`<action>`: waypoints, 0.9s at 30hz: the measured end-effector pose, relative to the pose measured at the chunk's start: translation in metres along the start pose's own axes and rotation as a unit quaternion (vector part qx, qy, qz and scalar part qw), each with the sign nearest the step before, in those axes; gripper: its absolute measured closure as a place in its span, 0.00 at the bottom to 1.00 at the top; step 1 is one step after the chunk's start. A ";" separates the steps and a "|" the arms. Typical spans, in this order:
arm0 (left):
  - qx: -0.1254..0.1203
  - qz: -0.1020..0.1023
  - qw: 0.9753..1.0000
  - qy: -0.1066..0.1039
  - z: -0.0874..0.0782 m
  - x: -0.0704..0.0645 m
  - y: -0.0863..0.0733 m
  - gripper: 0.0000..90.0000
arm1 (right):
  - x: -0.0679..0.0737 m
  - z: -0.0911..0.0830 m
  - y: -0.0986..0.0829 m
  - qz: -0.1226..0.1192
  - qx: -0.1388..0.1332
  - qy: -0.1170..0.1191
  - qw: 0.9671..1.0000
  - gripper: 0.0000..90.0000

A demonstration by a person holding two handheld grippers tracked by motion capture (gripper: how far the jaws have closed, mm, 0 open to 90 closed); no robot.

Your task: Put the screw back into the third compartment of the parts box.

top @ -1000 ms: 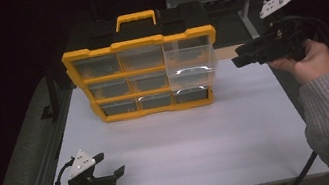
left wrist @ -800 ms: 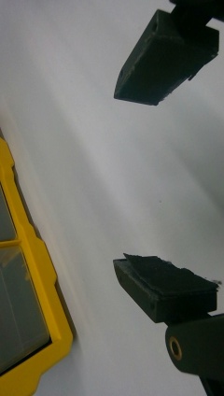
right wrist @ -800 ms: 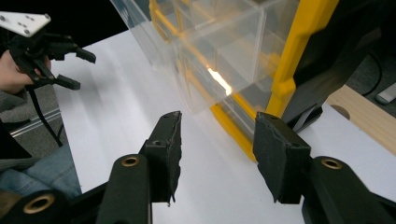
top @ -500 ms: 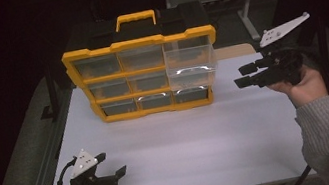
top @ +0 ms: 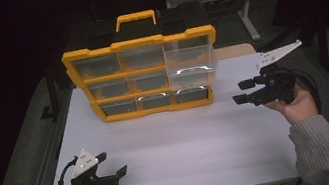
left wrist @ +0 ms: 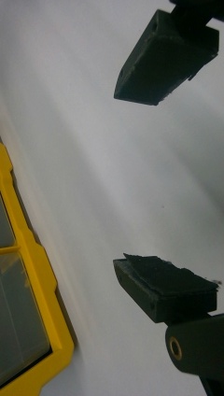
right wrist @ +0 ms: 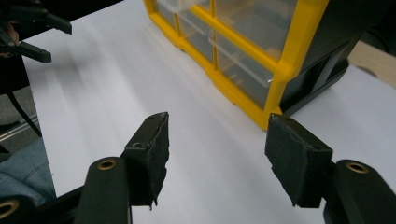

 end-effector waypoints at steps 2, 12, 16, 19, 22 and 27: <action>0.000 0.003 1.000 -0.001 0.000 0.000 0.000 0.17 | 0.001 0.007 -0.008 0.002 0.002 0.000 1.000 0.41; -0.001 0.001 1.000 -0.002 0.001 -0.001 0.001 0.17 | 0.011 0.033 -0.036 0.008 0.014 -0.007 1.000 0.33; -0.001 0.002 1.000 -0.003 0.001 -0.001 0.001 0.17 | 0.015 0.039 -0.045 0.015 0.013 -0.009 1.000 0.29; 0.004 0.008 1.000 -0.004 0.001 -0.001 0.000 0.17 | 0.016 0.044 -0.053 0.022 0.014 -0.013 1.000 0.28; 0.003 0.011 1.000 -0.004 0.001 -0.001 0.001 0.17 | 0.018 0.049 -0.062 0.024 0.014 -0.017 0.999 0.26; 0.000 0.007 1.000 -0.006 0.001 -0.002 0.001 0.17 | 0.023 0.055 -0.076 0.031 0.021 -0.024 0.999 0.24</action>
Point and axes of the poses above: each handheld gripper's, and its own axes: z roughly forward along the jaws, y roughly out of its top, x roughly to its left, the point moved 9 cm from there along z, roughly forward along the jaws, and after that the axes turned 7 degrees about -y, right-handed, at the moved point
